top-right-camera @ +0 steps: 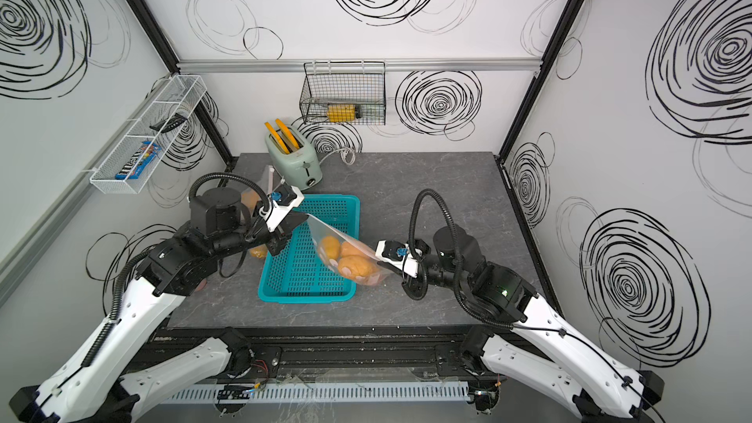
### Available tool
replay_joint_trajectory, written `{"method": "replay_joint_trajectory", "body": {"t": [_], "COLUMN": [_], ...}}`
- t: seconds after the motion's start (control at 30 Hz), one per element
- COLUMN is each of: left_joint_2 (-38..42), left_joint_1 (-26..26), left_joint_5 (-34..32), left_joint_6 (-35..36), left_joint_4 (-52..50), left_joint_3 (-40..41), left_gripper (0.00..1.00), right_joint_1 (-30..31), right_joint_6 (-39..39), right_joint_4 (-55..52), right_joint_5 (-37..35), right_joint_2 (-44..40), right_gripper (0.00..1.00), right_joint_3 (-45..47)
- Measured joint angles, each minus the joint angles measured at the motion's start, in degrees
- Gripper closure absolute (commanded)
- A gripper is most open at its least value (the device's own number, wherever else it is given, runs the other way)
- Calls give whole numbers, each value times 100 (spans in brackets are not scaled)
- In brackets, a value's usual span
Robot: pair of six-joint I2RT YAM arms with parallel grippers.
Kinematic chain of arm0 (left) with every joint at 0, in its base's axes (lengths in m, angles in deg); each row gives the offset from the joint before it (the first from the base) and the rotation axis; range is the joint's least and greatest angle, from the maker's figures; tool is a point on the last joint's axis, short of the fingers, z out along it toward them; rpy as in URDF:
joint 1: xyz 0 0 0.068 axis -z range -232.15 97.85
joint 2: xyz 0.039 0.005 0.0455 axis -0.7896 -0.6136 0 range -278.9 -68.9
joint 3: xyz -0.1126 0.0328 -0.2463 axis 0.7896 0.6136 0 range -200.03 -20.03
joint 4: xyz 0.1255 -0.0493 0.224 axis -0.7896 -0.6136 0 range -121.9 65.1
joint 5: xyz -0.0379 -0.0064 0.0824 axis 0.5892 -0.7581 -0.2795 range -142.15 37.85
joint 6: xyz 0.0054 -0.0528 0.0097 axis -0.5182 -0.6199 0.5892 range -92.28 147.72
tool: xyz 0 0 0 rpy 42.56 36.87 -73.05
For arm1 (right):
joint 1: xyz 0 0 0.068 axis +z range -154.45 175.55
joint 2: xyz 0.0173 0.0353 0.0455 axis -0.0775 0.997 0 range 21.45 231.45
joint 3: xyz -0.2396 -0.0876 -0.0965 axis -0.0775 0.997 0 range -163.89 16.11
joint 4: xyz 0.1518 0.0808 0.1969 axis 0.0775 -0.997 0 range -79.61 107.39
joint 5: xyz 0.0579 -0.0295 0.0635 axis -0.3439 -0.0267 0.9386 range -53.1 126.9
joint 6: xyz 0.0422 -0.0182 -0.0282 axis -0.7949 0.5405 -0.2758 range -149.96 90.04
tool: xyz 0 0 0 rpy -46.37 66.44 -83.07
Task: Put the potatoes into a zipper bag and zip it
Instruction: Zip the zipper on the zipper food storage bag.
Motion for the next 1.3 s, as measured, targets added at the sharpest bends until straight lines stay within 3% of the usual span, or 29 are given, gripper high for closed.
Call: {"method": "replay_joint_trajectory", "body": {"t": [0.73, 0.87, 0.93, 1.03, 1.13, 1.3], "left_joint_2": [101, 109, 109, 90, -28, -284], "left_joint_1": [-94, -125, -181, -267, -348, -573], "left_joint_5": [-15, -31, -98, -173, -173, -170], "left_joint_6": [-22, -37, -70, -153, -291, -656], "left_joint_4": [85, 116, 170, 212, 234, 409], "left_joint_3": [168, 188, 188, 173, -11, -503], "left_gripper": [100, 100, 100, 100, 100, 100], "right_joint_1": [-201, -234, -236, -240, -240, -247], "right_joint_6": [61, 63, 52, 52, -13, -118], "right_joint_4": [-417, -422, -444, -411, -282, 94], "right_joint_5": [-52, -48, -26, 13, 20, -44], "right_joint_2": [-229, -229, -232, -238, -306, -551], "right_gripper": [89, 74, 56, 39, 32, 29], "right_joint_3": [17, 17, 35, 50, 83, 254]}}
